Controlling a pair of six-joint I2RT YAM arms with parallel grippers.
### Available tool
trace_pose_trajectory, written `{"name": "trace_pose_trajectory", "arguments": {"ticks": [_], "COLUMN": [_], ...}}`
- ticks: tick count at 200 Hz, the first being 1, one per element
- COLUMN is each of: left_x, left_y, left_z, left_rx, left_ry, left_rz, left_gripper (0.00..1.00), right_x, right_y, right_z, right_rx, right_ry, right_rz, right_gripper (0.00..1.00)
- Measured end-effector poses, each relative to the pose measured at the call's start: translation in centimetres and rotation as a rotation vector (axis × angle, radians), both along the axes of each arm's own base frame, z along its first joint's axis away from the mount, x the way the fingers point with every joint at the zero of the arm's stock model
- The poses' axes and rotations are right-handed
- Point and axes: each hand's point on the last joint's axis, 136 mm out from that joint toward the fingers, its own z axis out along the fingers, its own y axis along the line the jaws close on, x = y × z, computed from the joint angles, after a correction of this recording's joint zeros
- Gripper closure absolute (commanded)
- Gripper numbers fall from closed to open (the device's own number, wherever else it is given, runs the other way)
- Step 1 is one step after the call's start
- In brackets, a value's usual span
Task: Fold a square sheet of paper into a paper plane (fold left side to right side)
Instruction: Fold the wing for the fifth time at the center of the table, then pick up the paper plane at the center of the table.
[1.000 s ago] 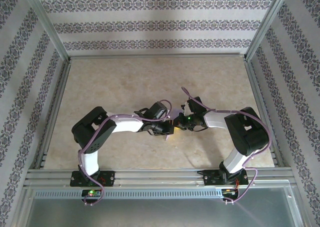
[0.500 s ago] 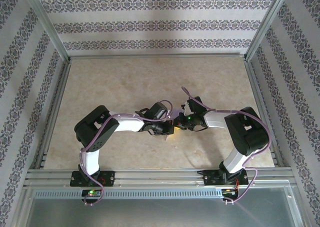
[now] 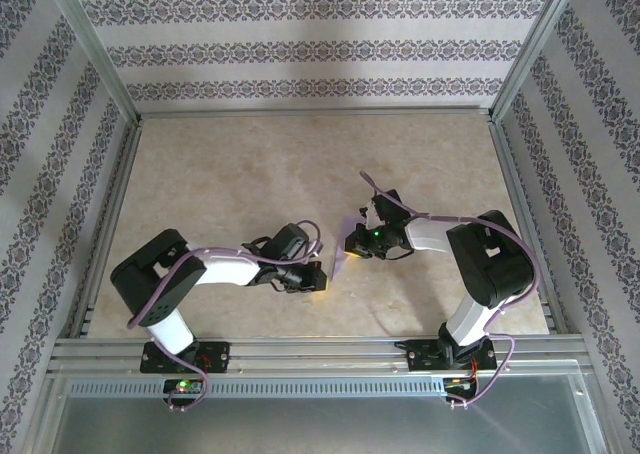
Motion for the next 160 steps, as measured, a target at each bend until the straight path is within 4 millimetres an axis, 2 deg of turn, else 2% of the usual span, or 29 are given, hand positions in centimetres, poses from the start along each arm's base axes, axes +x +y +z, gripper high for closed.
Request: {"name": "trace_pose_trajectory", "arguments": {"ticks": [15, 29, 37, 54, 68, 76, 93, 112, 136, 160], "left_x": [0.1, 0.9, 1.7, 3.6, 4.9, 5.6, 6.6, 7.4, 8.0, 7.9], "left_y": [0.4, 0.5, 0.7, 1.6, 2.6, 3.3, 5.0, 6.9, 8.7, 9.5], "left_z": [1.4, 3.5, 4.8, 7.5, 9.0, 9.5, 9.6, 8.5, 7.1, 6.2], "left_rx": [-0.022, -0.055, -0.073, -0.092, -0.088, -0.081, -0.051, -0.004, 0.030, 0.048], "left_ry": [-0.034, -0.096, -0.141, -0.250, -0.326, -0.362, -0.408, -0.419, -0.404, -0.387], "left_rz": [0.014, 0.039, 0.059, 0.126, 0.188, 0.225, 0.294, 0.360, 0.421, 0.445], "left_gripper": [0.93, 0.89, 0.87, 0.76, 0.66, 0.65, 0.62, 0.61, 0.58, 0.57], "right_x": [0.3, 0.5, 0.6, 1.2, 1.7, 1.9, 2.0, 1.9, 2.0, 2.3], "right_y": [-0.4, -0.8, -0.9, -1.2, -1.4, -1.6, -1.8, -2.2, -2.8, -3.1], "right_z": [0.2, 1.1, 1.8, 4.2, 6.1, 7.0, 8.2, 8.5, 7.6, 6.2], "right_rx": [-0.029, -0.054, -0.066, -0.103, -0.152, -0.191, -0.296, -0.436, -0.598, -0.744], "right_ry": [-0.016, -0.043, -0.061, -0.125, -0.182, -0.214, -0.253, -0.270, -0.257, -0.226], "right_rz": [-0.007, -0.017, -0.023, -0.045, -0.057, -0.059, -0.062, -0.057, -0.067, -0.079], "right_gripper": [0.74, 0.65, 0.58, 0.49, 0.39, 0.36, 0.30, 0.24, 0.22, 0.20]}}
